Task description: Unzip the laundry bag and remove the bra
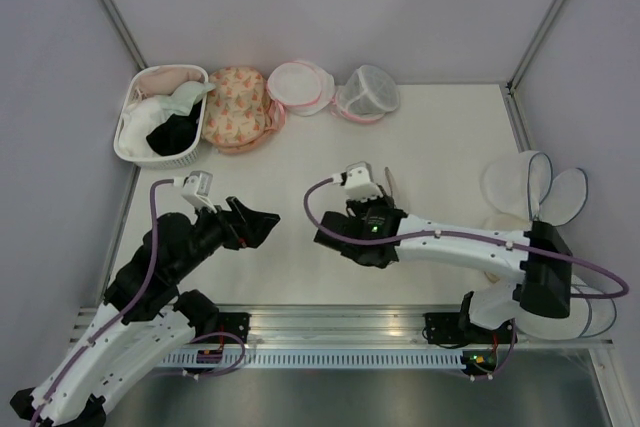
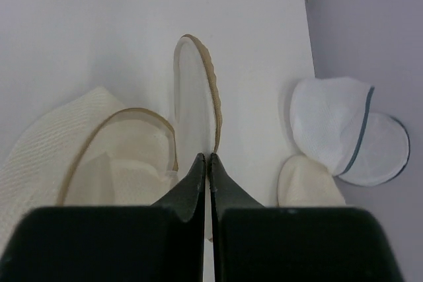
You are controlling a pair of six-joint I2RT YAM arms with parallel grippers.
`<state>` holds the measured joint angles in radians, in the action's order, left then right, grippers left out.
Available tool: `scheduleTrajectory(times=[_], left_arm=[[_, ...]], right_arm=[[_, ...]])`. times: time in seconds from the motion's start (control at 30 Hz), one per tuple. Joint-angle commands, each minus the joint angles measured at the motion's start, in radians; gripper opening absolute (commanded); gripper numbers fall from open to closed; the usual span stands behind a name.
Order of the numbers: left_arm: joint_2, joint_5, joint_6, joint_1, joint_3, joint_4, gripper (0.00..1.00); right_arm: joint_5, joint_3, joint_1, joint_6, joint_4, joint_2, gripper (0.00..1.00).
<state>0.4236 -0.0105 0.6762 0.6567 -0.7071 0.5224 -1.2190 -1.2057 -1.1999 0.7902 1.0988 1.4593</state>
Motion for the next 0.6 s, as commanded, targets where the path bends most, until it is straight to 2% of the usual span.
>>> scheduleTrajectory(times=[0.0,0.07,0.13,0.27,0.3,0.33,0.37,0.4,0.43,0.47,0.53,0.57], left_arm=[[-0.025,-0.091,0.052,0.003,-0.029,0.057,1.0],[-0.04,-0.106,0.057,0.003,-0.029,0.076,1.0],[-0.049,-0.129,0.062,0.003,-0.031,0.088,1.0],[-0.06,-0.149,0.065,0.003,-0.034,0.108,1.0],[-0.06,-0.154,0.068,0.003,-0.032,0.11,1.0],[-0.06,-0.155,0.069,0.003,-0.031,0.11,1.0],[-0.062,-0.155,0.071,0.003,-0.029,0.11,1.0],[-0.062,-0.158,0.072,0.003,-0.029,0.111,1.0],[-0.06,-0.16,0.072,0.003,-0.028,0.111,1.0],[-0.062,-0.16,0.072,0.003,-0.028,0.111,1.0],[-0.065,-0.16,0.072,0.003,-0.028,0.113,1.0],[-0.068,-0.161,0.075,0.003,-0.026,0.114,1.0]], right_arm=[[0.01,-0.006,-0.067,-0.336,-0.259,0.108,0.0],[0.054,0.011,-0.122,-0.4,-0.313,0.177,0.0],[0.097,0.029,-0.165,-0.466,-0.436,0.196,0.0],[0.326,0.093,-0.228,-0.549,-0.606,0.142,0.0],[0.429,0.101,-0.236,-0.56,-0.655,0.109,0.0],[0.484,0.112,-0.243,-0.575,-0.68,0.09,0.04],[0.546,0.133,-0.254,-0.585,-0.698,0.073,0.2],[0.673,0.141,-0.256,-0.598,-0.723,0.043,0.3],[0.72,0.147,-0.254,-0.595,-0.731,0.03,0.41],[0.761,0.152,-0.256,-0.589,-0.731,0.018,0.59],[0.791,0.153,-0.256,-0.565,-0.72,-0.01,0.77],[0.785,0.146,-0.256,-0.556,-0.711,-0.016,0.8]])
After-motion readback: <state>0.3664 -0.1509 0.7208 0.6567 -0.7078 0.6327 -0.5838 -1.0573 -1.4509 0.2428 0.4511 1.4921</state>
